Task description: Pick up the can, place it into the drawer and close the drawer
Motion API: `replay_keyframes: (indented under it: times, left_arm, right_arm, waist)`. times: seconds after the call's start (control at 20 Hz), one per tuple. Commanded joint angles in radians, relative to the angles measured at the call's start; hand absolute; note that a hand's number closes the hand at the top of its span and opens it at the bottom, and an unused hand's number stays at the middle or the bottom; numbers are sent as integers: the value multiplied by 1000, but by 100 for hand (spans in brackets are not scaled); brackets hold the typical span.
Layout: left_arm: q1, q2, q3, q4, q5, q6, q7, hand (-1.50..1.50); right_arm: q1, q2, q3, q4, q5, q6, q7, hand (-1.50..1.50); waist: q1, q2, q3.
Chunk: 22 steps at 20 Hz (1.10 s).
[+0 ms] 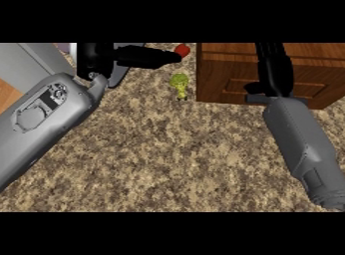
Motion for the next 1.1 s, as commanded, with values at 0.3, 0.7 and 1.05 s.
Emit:
replay_keyframes:
  times: [0.3,0.7,1.05]
  left_arm:
    - [133,31,7,-116,-35,0,-27,-150]
    - [174,52,23,-148,-45,-28,-38,-150]
    - [222,48,37,-166,-50,-28,-68,-150]
  right_arm:
    - [-192,-29,-53,186,-16,-12,-1,-150]
    - [-255,-46,-84,252,-32,8,-43,-150]
    - [-267,33,-223,202,-209,21,-199,-150]
  waist:
    - [22,14,5]
    - [33,25,6]
    - [24,22,9]
